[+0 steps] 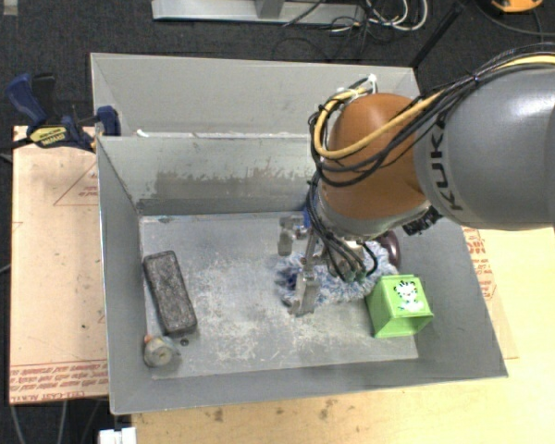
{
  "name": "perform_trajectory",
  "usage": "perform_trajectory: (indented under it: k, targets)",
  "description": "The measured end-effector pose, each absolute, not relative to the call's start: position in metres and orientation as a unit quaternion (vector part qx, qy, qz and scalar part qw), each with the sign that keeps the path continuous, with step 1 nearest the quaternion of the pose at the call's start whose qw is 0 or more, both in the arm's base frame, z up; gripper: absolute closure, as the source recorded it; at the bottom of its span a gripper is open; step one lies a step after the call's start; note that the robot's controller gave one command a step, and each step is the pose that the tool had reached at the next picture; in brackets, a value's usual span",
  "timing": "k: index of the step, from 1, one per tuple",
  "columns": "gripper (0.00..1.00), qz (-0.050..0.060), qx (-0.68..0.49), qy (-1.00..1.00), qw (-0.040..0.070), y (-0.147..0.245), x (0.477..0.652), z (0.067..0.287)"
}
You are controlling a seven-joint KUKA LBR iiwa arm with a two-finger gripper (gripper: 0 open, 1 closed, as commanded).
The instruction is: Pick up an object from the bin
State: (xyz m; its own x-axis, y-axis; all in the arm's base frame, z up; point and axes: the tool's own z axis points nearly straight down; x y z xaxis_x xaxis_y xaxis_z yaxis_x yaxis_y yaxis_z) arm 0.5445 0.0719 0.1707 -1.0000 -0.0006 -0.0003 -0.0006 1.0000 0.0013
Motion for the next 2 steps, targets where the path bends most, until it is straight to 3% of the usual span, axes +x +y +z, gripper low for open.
perform_trajectory:
  k: [2]
  targets:
    - [0.00,0.001,0.030,1.000,0.001,0.022,0.556,0.090]
